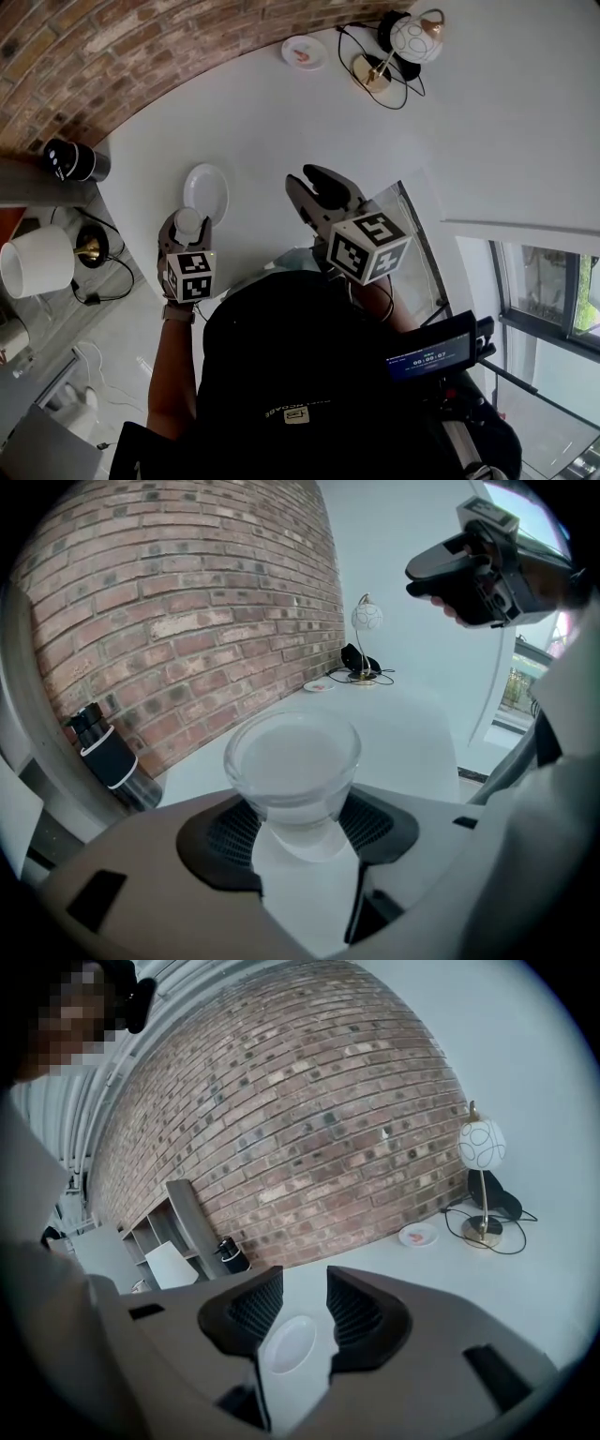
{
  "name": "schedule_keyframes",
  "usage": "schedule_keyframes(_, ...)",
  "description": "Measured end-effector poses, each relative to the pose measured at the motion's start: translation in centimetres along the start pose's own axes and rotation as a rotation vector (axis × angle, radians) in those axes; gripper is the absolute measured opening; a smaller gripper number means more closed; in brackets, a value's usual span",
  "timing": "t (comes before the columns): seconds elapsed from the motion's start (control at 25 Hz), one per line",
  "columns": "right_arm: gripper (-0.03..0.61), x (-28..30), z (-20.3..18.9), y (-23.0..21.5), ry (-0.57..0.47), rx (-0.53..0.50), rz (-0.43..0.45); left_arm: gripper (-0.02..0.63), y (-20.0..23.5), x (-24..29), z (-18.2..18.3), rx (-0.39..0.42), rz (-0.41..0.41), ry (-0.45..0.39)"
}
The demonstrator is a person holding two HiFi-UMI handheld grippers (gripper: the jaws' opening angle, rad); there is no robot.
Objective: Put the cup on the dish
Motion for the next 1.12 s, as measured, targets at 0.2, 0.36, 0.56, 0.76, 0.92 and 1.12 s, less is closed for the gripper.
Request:
schedule_keyframes(0.2, 0.147, -1.0, -0.2, -0.7, -0.005, 0.011, -0.052, 0.262, -0.3, 1.7, -0.7, 0.012, -0.032, 0.015)
schedule_keyframes(0.36, 0.147, -1.6, -0.4, -1.1, -0.004, 0.015, -0.083, 0.263, -0.5, 2.9, -1.2, 0.018, -0.049, 0.027)
schedule_keyframes(0.56, 0.147, -2.2, -0.6, -1.3, -0.006, 0.024, -0.118, 0.264, -0.4, 4.5, -2.0, 0.023, -0.061, 0.04)
schedule_keyframes(0.76, 0.147, -2.5, -0.6, -1.6, -0.01, 0.031, -0.144, 0.264, -0.4, 5.6, -2.7, 0.035, -0.067, 0.051)
schedule_keyframes(0.92, 0.147, -2.6, -0.7, -1.7, -0.007, 0.038, -0.161, 0.264, -0.3, 6.3, -3.2, 0.039, -0.069, 0.051)
schedule_keyframes(1.12, 0.147, -2.4, -0.7, -1.5, -0.001, 0.044, -0.177, 0.264, -0.2, 7.2, -3.9, 0.052, -0.092, 0.064)
Point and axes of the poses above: the fingertips, and each gripper's own axes: x forward along the fingers, y to its left, z out of its top, the point moved 7 cm from there along -x, backward along the fingers, and after that the axes turned 1 degree about -y, right-handed, at the moved point
